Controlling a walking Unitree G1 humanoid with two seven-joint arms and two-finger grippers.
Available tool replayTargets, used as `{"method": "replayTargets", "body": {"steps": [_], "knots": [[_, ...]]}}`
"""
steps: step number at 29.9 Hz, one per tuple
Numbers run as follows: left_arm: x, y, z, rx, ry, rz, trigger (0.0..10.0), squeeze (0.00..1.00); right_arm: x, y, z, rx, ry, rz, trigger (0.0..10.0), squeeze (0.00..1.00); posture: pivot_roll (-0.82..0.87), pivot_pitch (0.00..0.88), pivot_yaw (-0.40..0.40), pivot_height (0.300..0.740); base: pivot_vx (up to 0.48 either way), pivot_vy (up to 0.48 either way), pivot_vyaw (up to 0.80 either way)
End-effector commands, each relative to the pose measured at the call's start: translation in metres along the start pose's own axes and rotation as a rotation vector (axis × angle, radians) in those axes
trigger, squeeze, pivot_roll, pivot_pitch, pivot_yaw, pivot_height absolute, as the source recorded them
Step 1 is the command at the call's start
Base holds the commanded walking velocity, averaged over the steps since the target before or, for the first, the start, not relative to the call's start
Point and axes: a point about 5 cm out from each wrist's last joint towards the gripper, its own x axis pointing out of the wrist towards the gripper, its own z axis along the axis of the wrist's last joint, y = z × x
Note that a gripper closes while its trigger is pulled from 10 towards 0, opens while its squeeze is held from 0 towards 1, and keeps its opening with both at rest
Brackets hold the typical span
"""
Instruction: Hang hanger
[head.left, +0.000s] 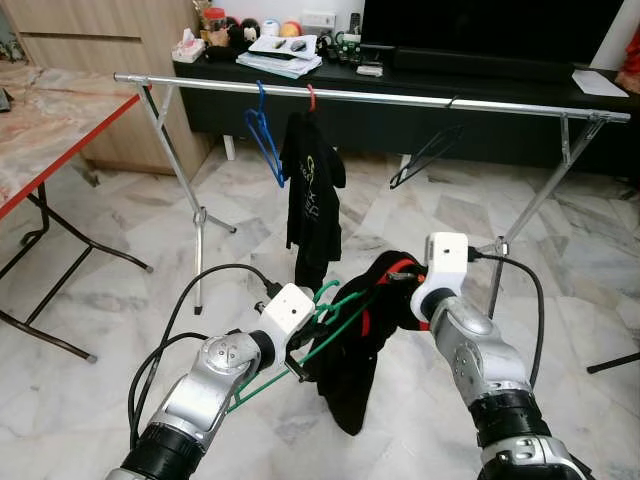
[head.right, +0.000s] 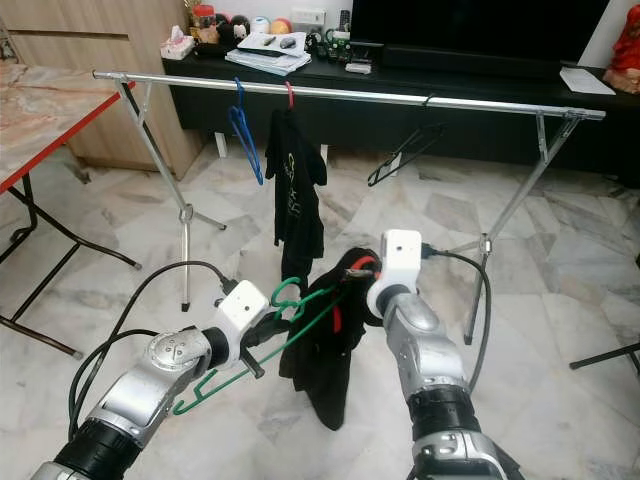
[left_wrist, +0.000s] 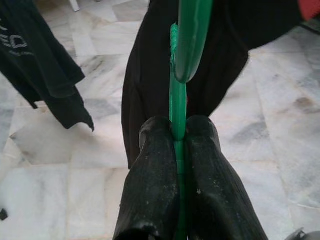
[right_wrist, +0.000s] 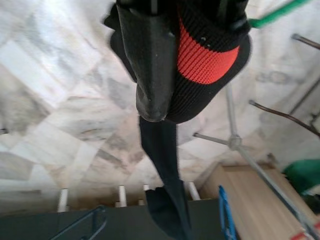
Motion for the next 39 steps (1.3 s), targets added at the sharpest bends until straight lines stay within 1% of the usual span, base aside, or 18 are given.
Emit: {"method": "replayTargets", "body": {"steps": [1, 3, 6, 8, 9, 11, 13, 14, 16, 20, 21, 23, 30, 33, 35, 37, 38, 39], "knots": [[0.000, 0.006, 0.002, 0.002, -0.008, 0.030, 10.0, 0.00, -0.002, -0.005, 0.004, -0.013, -0.017, -0.028, 10.0, 0.00, -0.05, 0.112, -0.030, 0.740, 0.000, 0.000, 0.00], [0.000, 0.006, 0.002, 0.002, -0.008, 0.029, 10.0, 0.00, -0.002, -0.005, 0.003, -0.008, -0.014, -0.028, 10.0, 0.00, -0.05, 0.112, -0.030, 0.740, 0.000, 0.000, 0.00], [0.001, 0.003, 0.002, 0.003, -0.015, 0.002, 10.0, 0.00, -0.002, 0.002, 0.005, 0.003, -0.021, 0.017, 10.0, 0.00, -0.05, 0.112, -0.029, 0.740, 0.000, 0.000, 0.00], [0.001, 0.002, 0.003, 0.004, -0.018, -0.005, 10.0, 0.00, -0.003, 0.008, 0.008, -0.002, -0.027, 0.053, 10.0, 0.00, -0.05, 0.111, -0.029, 0.740, 0.000, 0.000, 0.00], [0.001, -0.001, 0.004, 0.003, -0.025, -0.023, 10.0, 0.00, -0.003, 0.016, 0.011, -0.009, -0.036, 0.105, 10.0, 0.00, -0.05, 0.110, -0.028, 0.740, 0.000, 0.000, 0.00], [0.001, -0.002, 0.004, 0.003, -0.027, -0.031, 10.0, 0.00, -0.003, 0.020, 0.014, -0.006, -0.042, 0.126, 10.0, 0.00, -0.05, 0.110, -0.027, 0.740, 0.000, 0.000, 0.00], [0.002, -0.003, 0.004, 0.003, -0.029, -0.034, 10.0, 0.00, -0.004, 0.025, 0.017, 0.022, -0.049, 0.143, 10.0, 0.00, -0.05, 0.110, -0.028, 0.740, 0.000, 0.000, 0.00], [0.001, -0.003, 0.004, 0.003, -0.028, -0.036, 10.0, 0.00, -0.004, 0.031, 0.023, 0.062, -0.068, 0.150, 10.0, 0.00, -0.05, 0.110, -0.028, 0.740, 0.000, 0.000, 0.00], [0.001, -0.003, 0.003, 0.003, -0.024, -0.042, 10.0, 0.00, -0.004, 0.032, 0.029, 0.061, -0.096, 0.144, 10.0, 0.00, -0.05, 0.110, -0.027, 0.740, 0.000, 0.000, 0.00], [0.001, -0.004, 0.002, 0.001, -0.019, -0.052, 10.0, 0.00, -0.004, 0.027, 0.031, 0.044, -0.108, 0.115, 10.0, 0.00, -0.05, 0.109, -0.028, 0.740, 0.000, 0.000, 0.00], [0.000, -0.004, 0.001, 0.004, -0.014, -0.053, 10.0, 0.00, -0.002, 0.010, 0.022, 0.035, -0.070, 0.014, 10.0, 0.00, -0.05, 0.108, -0.030, 0.740, 0.000, 0.000, 0.00], [0.000, -0.003, 0.000, 0.008, -0.008, -0.047, 10.0, 0.00, -0.003, -0.003, 0.016, 0.014, -0.049, -0.058, 10.0, 0.00, -0.05, 0.108, -0.032, 0.740, 0.000, 0.000, 0.00], [-0.001, 0.000, -0.002, 0.010, 0.002, -0.033, 10.0, 0.00, -0.007, -0.028, -0.003, 0.033, 0.007, -0.198, 10.0, 0.00, -0.05, 0.109, -0.030, 0.740, 0.000, 0.000, 0.00], [-0.002, 0.000, -0.002, 0.010, 0.001, -0.033, 10.0, 0.00, -0.007, -0.029, -0.006, 0.040, 0.016, -0.204, 10.0, 0.00, -0.05, 0.110, -0.029, 0.740, 0.000, 0.000, 0.00], [-0.002, 0.000, -0.001, 0.011, -0.001, -0.039, 10.0, 0.00, -0.006, -0.020, -0.005, 0.045, 0.012, -0.149, 10.0, 0.00, -0.05, 0.110, -0.028, 0.740, 0.000, 0.000, 0.00], [-0.002, 0.000, -0.001, 0.011, -0.001, -0.039, 10.0, 0.00, -0.006, -0.020, -0.005, 0.045, 0.012, -0.149, 10.0, 0.00, -0.05, 0.110, -0.028, 0.740, 0.000, 0.000, 0.00], [-0.002, -0.002, -0.001, 0.010, -0.005, -0.047, 10.0, 0.00, -0.004, -0.009, -0.001, 0.036, 0.000, -0.083, 10.0, 0.00, -0.05, 0.110, -0.027, 0.740, 0.000, 0.000, 0.00], [-0.002, -0.002, -0.001, 0.010, -0.005, -0.047, 10.0, 0.00, -0.004, -0.009, -0.001, 0.036, 0.000, -0.083, 10.0, 0.00, -0.05, 0.110, -0.027, 0.740, 0.000, 0.000, 0.00]]}}
